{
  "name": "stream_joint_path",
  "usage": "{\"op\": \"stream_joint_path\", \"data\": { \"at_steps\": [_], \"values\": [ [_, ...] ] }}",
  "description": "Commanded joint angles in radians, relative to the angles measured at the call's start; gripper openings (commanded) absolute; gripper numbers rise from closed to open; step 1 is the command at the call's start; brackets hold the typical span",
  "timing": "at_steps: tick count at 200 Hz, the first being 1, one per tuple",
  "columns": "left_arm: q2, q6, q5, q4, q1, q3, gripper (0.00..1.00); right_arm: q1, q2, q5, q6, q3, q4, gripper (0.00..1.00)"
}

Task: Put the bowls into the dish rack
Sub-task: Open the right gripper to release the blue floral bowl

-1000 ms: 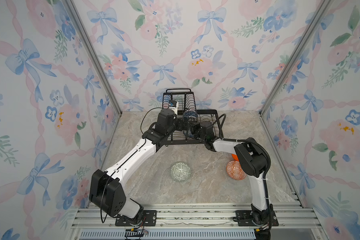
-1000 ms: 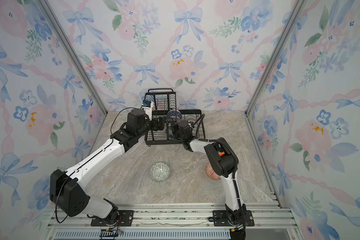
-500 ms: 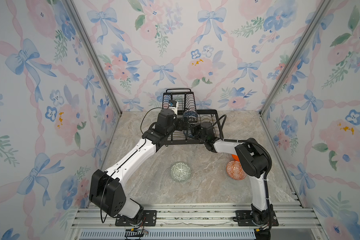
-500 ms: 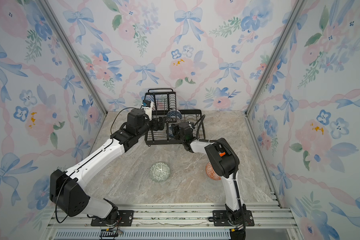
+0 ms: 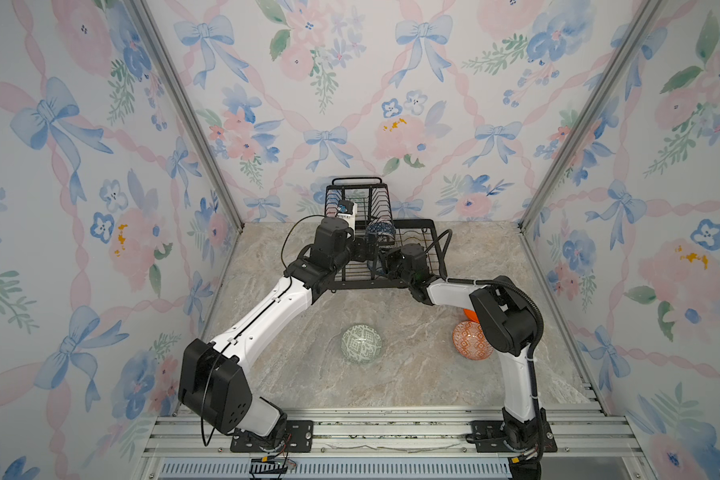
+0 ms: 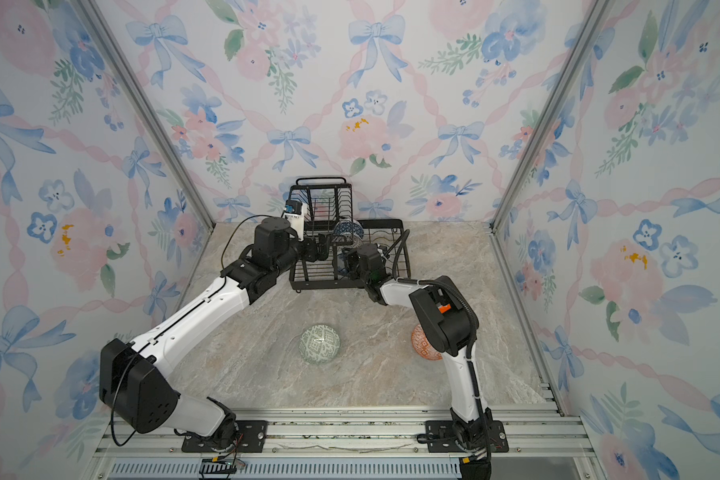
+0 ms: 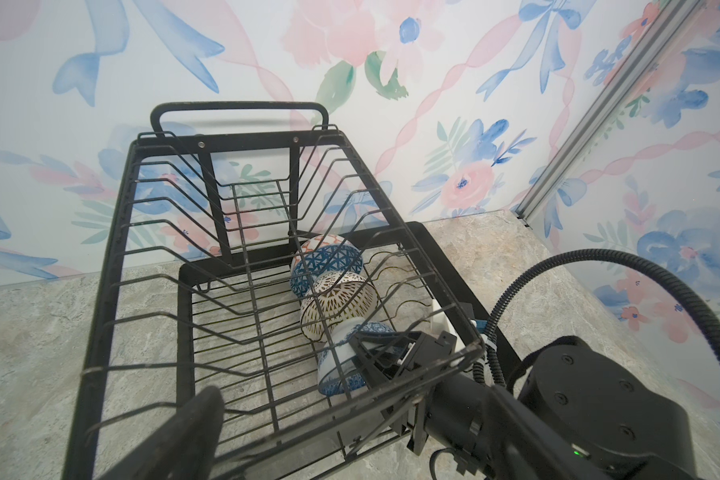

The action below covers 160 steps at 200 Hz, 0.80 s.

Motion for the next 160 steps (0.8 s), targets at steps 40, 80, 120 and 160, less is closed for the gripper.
{"op": "stream_joint_path", "data": {
  "at_steps": [40,80,120,160],
  "values": [
    [-0.006,-0.012,0.030,-0.027,0.015,-0.013,0.98,-0.001,-0.054,-0.003,-0.023,-0.011,-0.021,0.30],
    [-0.013,-0.019,0.029,-0.028,0.017,-0.023,0.98,-0.004,-0.068,-0.009,-0.030,-0.020,-0.021,0.33],
    [-0.018,-0.021,0.022,-0.028,0.018,-0.028,0.98,-0.019,-0.089,-0.022,-0.036,-0.034,-0.034,0.35],
    [-0.002,-0.034,0.029,-0.027,0.018,-0.011,0.98,-0.028,-0.118,-0.016,-0.034,-0.078,-0.024,0.36]
  ]
}}
